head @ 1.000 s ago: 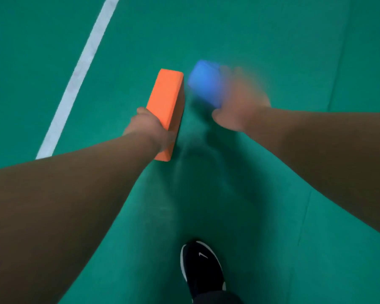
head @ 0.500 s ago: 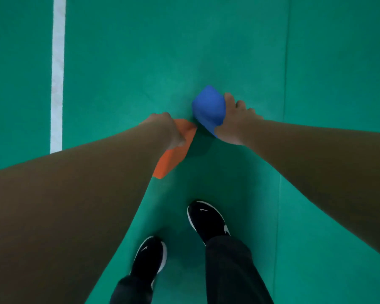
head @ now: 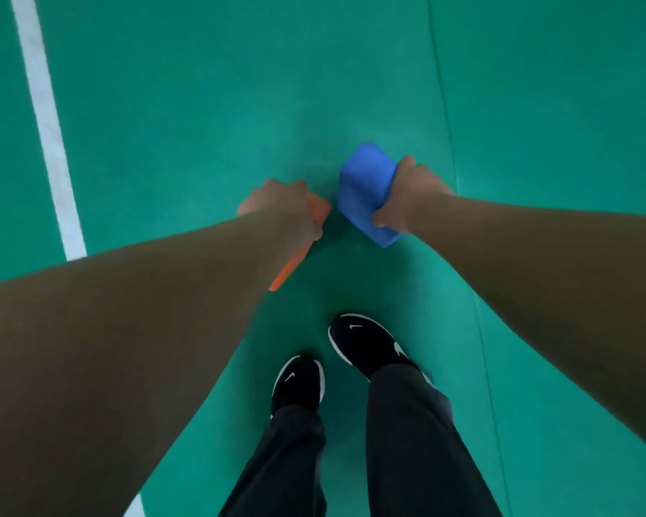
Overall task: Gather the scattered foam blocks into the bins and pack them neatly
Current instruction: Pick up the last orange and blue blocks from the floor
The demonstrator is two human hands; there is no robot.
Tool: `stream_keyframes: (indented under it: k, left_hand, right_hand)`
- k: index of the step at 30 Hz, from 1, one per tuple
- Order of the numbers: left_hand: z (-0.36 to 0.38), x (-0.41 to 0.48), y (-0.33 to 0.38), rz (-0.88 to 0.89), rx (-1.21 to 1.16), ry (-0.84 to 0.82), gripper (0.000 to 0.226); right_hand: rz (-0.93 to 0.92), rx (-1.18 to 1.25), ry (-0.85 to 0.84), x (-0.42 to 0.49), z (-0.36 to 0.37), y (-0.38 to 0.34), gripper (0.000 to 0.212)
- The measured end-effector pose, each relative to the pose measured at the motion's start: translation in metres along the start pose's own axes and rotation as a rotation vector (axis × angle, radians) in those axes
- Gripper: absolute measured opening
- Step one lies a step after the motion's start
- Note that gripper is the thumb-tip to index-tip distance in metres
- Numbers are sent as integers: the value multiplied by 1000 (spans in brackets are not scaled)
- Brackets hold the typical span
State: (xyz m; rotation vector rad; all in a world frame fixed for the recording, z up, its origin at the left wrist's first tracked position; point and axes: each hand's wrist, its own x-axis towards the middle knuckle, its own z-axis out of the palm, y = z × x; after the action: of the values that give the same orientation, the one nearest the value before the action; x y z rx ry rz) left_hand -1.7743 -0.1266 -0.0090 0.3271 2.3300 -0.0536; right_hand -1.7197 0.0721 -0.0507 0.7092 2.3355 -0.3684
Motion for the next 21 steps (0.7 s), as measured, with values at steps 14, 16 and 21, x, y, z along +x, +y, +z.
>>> stream_keyframes:
  k: [14, 16, 21]
  left_hand:
    - [43, -72, 119, 229, 223, 96, 68]
    - [61, -84, 140, 265, 279, 73, 70]
    - [108, -121, 195, 388, 411, 43, 67]
  right_hand:
    - [329, 275, -70, -162, 81, 166, 71]
    - [376, 326, -81, -176, 101, 187, 69]
    - [472, 485, -30, -208, 141, 248, 70]
